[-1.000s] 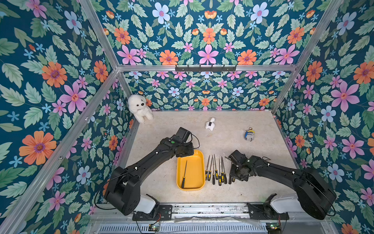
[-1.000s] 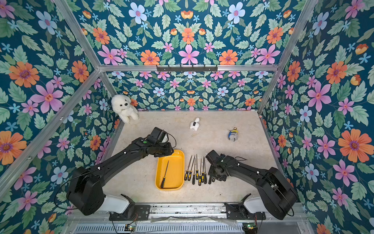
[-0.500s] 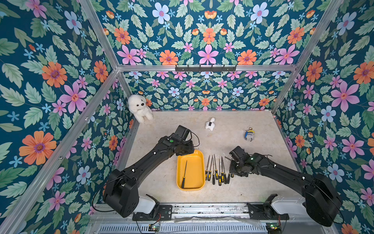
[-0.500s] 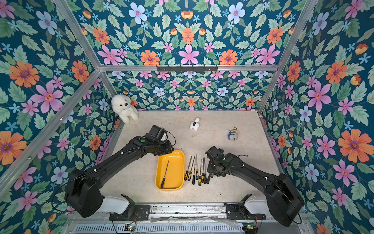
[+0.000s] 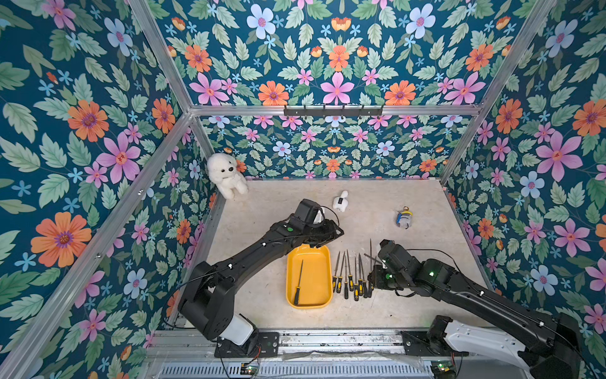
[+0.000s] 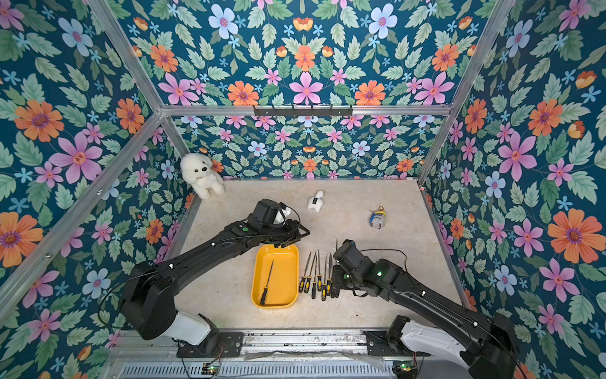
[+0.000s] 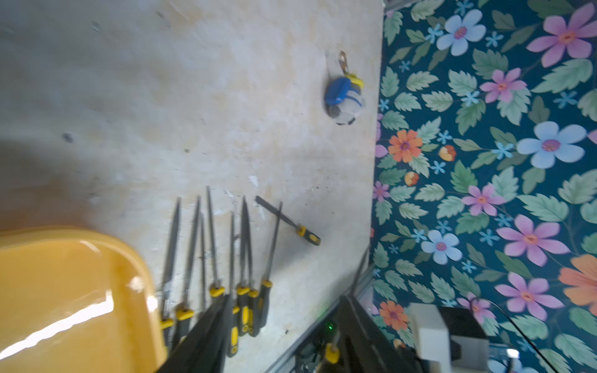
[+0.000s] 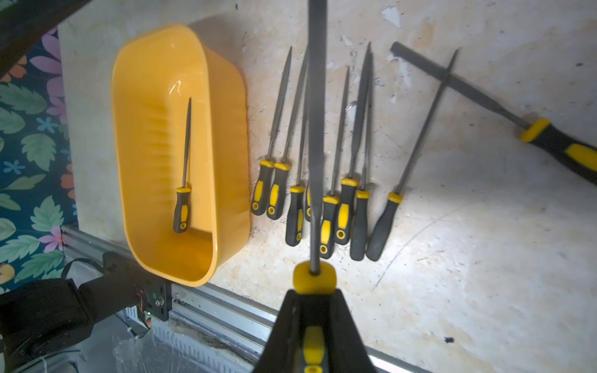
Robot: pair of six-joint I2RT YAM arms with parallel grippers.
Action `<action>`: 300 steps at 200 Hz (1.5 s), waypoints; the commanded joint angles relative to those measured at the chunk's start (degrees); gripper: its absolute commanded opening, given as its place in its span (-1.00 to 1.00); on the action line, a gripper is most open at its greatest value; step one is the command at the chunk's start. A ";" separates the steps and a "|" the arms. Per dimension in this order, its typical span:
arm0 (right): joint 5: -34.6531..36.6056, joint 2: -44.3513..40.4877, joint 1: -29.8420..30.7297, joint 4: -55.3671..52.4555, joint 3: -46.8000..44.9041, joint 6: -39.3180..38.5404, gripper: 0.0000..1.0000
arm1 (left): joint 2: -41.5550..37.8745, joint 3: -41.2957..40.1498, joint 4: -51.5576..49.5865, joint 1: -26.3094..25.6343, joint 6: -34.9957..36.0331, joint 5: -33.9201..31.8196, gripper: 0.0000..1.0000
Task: Put the file tool into the storage box
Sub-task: Pick up the file tool from the center of the board, then place the file tool in the storage box.
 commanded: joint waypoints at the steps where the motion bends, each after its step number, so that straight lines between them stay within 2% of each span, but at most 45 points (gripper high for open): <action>1: -1.01 2.43 1.07 4.89 0.70 -0.27 -1.00 | 1.58 1.47 6.48 -2.59 -3.92 2.36 0.18; 30: -1.96 5.00 1.78 7.60 2.05 -0.86 -1.00 | 2.78 1.35 5.86 -5.02 -4.45 1.04 0.16; 71: -3.48 8.15 2.27 9.08 3.47 -1.73 -1.00 | 3.80 0.98 2.96 -6.02 -3.69 -0.68 -0.01; 107: -4.04 10.21 2.39 9.53 4.45 -2.43 -1.00 | 5.15 1.17 -0.73 -6.19 -1.75 -2.01 -0.29; 135: -4.05 10.97 2.40 9.42 4.98 -2.78 -1.00 | 5.67 1.65 -3.82 -6.15 0.49 -4.03 -0.84; 156: -4.40 11.19 2.40 9.79 4.80 -2.91 -1.00 | 6.02 2.86 -6.55 -6.07 2.82 -5.25 -1.00; 174: -4.28 11.05 2.40 9.94 4.71 -2.92 -1.00 | 6.21 4.27 -9.77 -5.86 5.24 -6.98 -1.00; 179: -4.25 11.05 2.36 9.84 4.84 -2.93 -0.79 | 6.06 4.49 -10.46 -5.61 5.90 -7.15 -1.00; 183: -4.15 11.10 2.39 9.60 5.09 -2.83 -0.51 | 5.90 4.65 -10.93 -5.30 6.35 -7.24 -1.00; 188: -4.03 11.14 2.35 9.34 5.44 -2.71 -0.29 | 5.62 4.66 -11.72 -4.93 7.07 -7.43 -1.00; 200: -2.90 11.07 2.26 8.04 6.70 -2.52 0.14 | 4.63 5.17 -15.04 -3.51 9.75 -9.10 -1.00; 208: -1.69 10.85 1.73 6.71 7.30 -1.91 0.32 | 3.91 5.38 -18.11 -2.29 11.91 -11.37 -1.00; 223: -1.71 9.95 -0.97 4.70 7.14 -0.56 0.40 | 2.21 4.15 -21.52 1.40 15.32 -13.24 -1.00; 247: -1.76 7.00 -5.20 2.58 5.02 1.75 0.40 | -0.07 1.04 -23.60 6.21 19.63 -17.04 -1.00; 268: -2.09 4.28 -6.49 3.21 2.29 3.48 0.41 | 0.57 -0.75 -24.15 7.20 21.38 -19.15 -1.00; 300: -2.05 3.66 -6.56 2.77 -1.73 5.91 0.40 | 1.95 -5.60 -19.76 7.11 19.91 -20.33 -1.00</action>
